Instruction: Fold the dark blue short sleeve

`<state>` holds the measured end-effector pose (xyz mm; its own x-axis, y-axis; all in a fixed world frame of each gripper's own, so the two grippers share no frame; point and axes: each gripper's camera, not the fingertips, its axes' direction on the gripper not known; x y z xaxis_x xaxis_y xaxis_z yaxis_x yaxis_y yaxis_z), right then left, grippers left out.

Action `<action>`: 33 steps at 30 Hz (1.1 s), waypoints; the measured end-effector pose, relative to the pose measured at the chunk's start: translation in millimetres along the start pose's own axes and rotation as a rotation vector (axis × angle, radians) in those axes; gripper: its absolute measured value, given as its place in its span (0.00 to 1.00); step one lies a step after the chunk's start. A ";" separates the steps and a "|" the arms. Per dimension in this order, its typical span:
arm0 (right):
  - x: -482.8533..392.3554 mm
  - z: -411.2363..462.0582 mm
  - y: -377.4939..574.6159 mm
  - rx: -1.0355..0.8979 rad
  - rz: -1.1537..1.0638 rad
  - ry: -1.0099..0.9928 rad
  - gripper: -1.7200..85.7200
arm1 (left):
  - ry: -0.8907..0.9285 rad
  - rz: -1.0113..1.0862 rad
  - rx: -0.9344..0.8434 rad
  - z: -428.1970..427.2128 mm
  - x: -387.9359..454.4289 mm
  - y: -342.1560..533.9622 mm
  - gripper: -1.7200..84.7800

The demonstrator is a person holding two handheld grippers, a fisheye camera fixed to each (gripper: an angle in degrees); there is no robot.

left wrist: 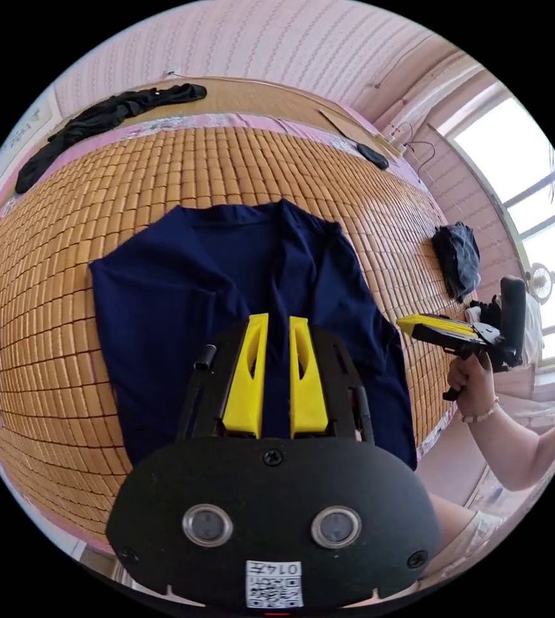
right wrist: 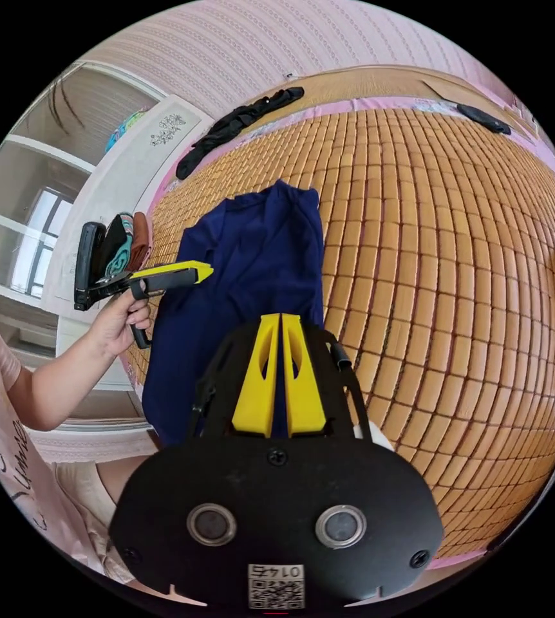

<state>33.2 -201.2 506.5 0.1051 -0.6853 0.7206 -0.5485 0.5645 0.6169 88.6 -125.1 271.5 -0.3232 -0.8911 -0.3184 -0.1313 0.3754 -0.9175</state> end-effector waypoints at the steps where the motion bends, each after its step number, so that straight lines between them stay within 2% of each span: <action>1: 3.7 -3.2 -12.4 0.028 -0.012 0.017 0.06 | -0.024 -0.040 0.038 -18.8 -18.3 4.4 0.09; 5: 20.9 11.9 -64.6 0.040 -0.026 0.031 0.14 | -0.233 -0.179 0.160 -67.9 -92.8 20.5 0.10; 10: 21.0 34.5 -102.9 0.017 -0.073 0.083 0.14 | -0.247 -0.336 0.245 -86.6 -170.3 26.7 0.16; 13: 28.9 55.0 -111.5 -0.074 -0.084 0.064 0.07 | -0.148 -0.385 0.155 -75.8 -203.4 27.1 0.17; 17: 54.5 41.8 -109.9 -0.022 0.013 -0.033 0.04 | -0.157 -0.292 0.137 -82.2 -209.8 34.8 0.08; 20: 64.4 32.5 -109.9 -0.004 0.057 -0.078 0.03 | -0.001 -0.212 0.088 -85.4 -219.7 32.0 0.02; 22: 62.7 28.7 -109.7 0.000 0.058 -0.062 0.03 | 0.036 -0.217 0.066 -91.3 -228.3 26.7 0.01; 25: 60.1 14.9 -105.1 0.031 0.072 -0.033 0.03 | -0.026 -0.243 0.119 -117.5 -239.3 21.8 0.01; 28: 52.0 -8.3 -88.7 0.089 0.068 -0.043 0.03 | 0.082 -0.274 0.187 -148.8 -243.0 34.9 0.01; 30: 43.0 -20.6 -71.7 0.104 0.053 -0.050 0.03 | 0.127 -0.229 0.201 -170.9 -231.5 53.4 0.01; 33: 26.9 -36.7 -33.8 0.095 0.003 -0.141 0.03 | 0.100 -0.123 0.196 -211.6 -200.6 99.9 0.01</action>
<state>85.0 -221.8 516.6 -0.0106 -0.7451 0.6669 -0.6256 0.5252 0.5768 -58.0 145.1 294.1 -0.4080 -0.8941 -0.1849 0.0055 0.2001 -0.9798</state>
